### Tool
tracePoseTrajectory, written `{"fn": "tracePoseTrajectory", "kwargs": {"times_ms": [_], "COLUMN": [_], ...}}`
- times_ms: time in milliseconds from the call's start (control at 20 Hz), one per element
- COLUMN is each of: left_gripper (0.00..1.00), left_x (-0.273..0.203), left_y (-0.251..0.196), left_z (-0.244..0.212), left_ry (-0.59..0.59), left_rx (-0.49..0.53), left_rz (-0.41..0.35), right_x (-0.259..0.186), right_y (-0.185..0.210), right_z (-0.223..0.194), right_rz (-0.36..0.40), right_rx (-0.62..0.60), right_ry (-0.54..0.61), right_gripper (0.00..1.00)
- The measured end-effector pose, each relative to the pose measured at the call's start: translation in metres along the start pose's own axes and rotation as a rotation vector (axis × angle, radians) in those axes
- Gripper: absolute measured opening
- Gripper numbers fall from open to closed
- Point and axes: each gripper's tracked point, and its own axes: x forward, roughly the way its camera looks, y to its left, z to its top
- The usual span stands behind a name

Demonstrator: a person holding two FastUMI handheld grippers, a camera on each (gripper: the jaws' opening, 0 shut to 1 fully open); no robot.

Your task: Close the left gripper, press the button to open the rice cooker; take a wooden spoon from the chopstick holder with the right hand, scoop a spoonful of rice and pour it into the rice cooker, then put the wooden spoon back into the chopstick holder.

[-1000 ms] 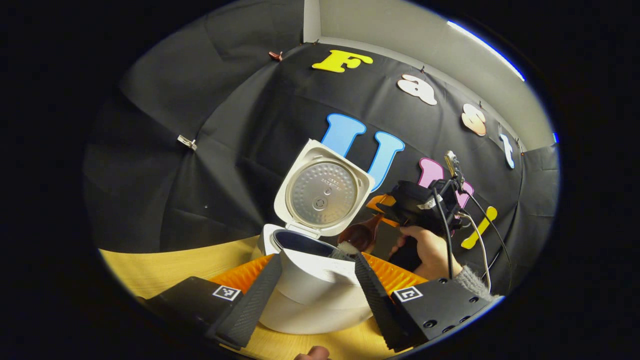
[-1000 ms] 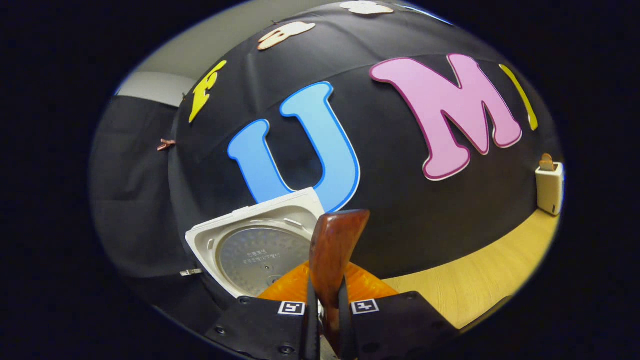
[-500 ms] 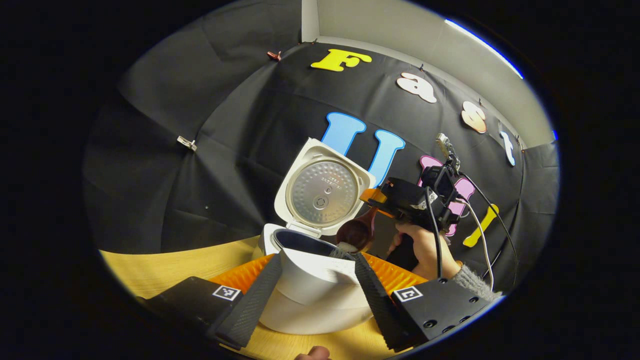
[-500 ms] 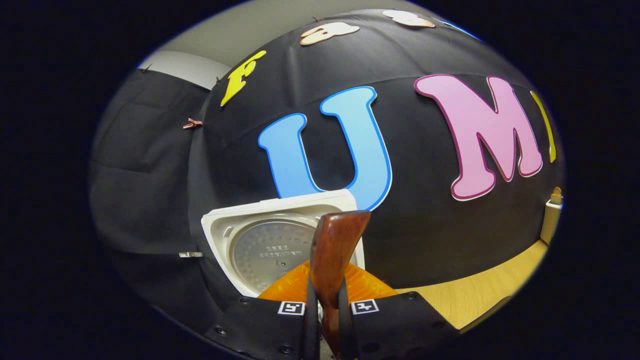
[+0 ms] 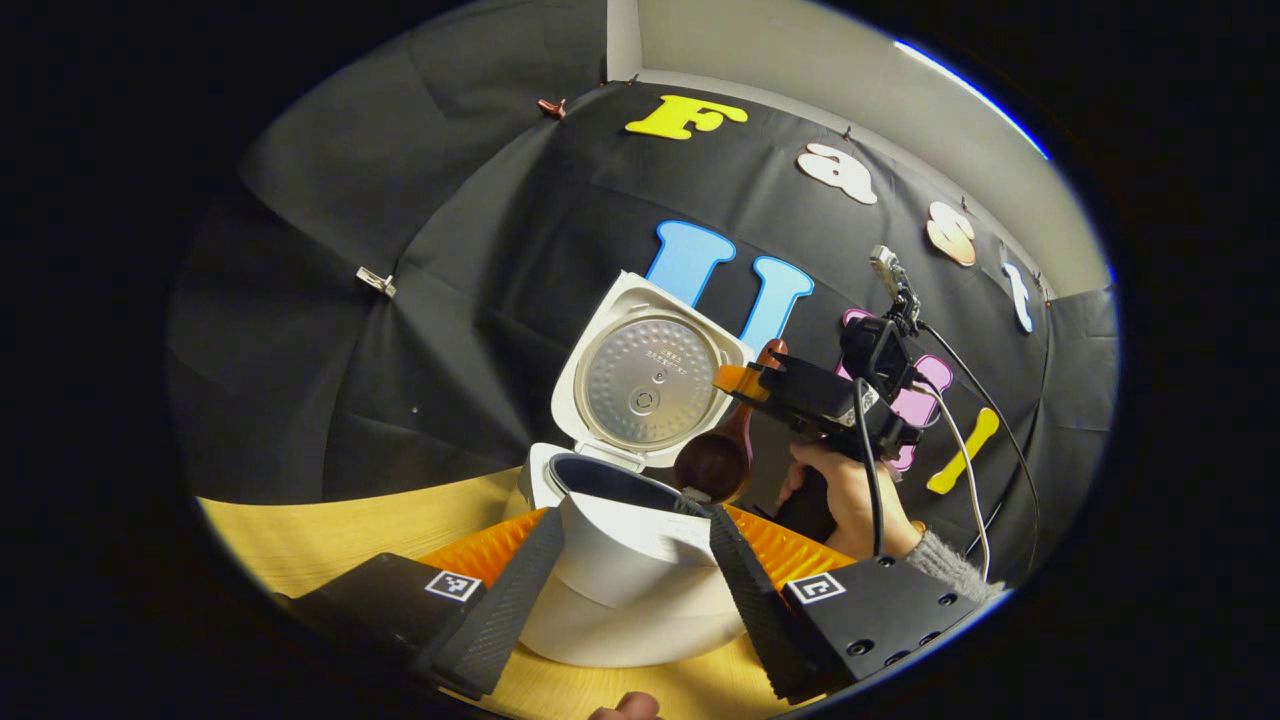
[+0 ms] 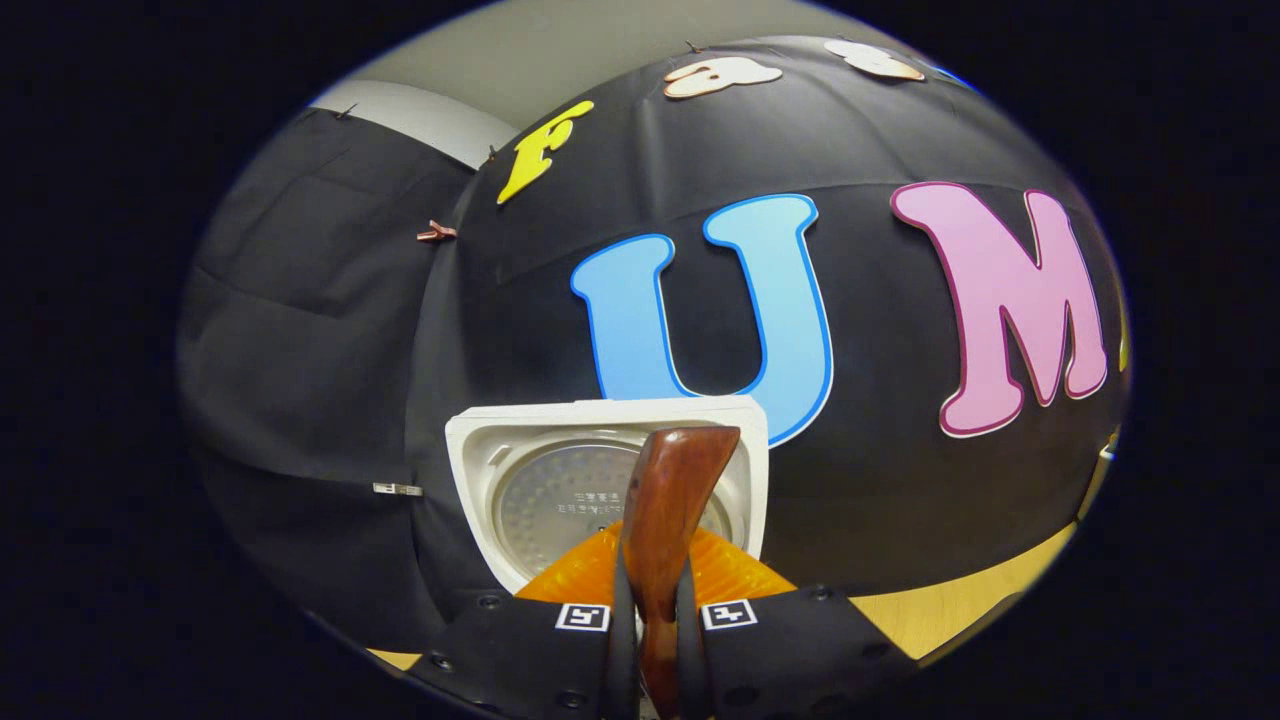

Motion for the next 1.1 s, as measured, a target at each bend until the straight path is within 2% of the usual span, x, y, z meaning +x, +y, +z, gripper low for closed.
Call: {"fn": "tracePoseTrajectory", "kwargs": {"times_ms": [450,550,700,800,950,1100], "left_gripper": [0.95,0.95,0.95,0.95,0.95,0.95], "left_x": [0.0,-0.001,0.0,0.002,0.001,0.001], "left_y": [0.002,0.004,0.007,0.01,0.01,0.007], "left_z": [0.0,0.001,0.003,0.0,-0.002,0.0], "left_ry": [-0.002,-0.001,-0.01,-0.002,0.01,-0.001], "left_rx": [0.008,0.006,0.002,-0.005,-0.004,-0.001], "left_rz": [0.002,0.002,0.008,0.011,0.015,0.011], "right_x": [-0.001,-0.003,-0.011,-0.009,-0.005,-0.002], "right_y": [0.011,0.023,0.037,0.035,0.016,-0.005], "right_z": [0.012,0.019,0.037,0.039,0.019,0.0], "right_rz": [0.046,0.1,0.158,0.136,0.095,0.019], "right_rx": [-0.021,-0.031,-0.143,-0.168,-0.089,-0.033], "right_ry": [-0.049,-0.083,-0.173,-0.177,-0.099,0.001], "right_gripper": [0.18,0.18,0.18,0.18,0.18,0.18]}}
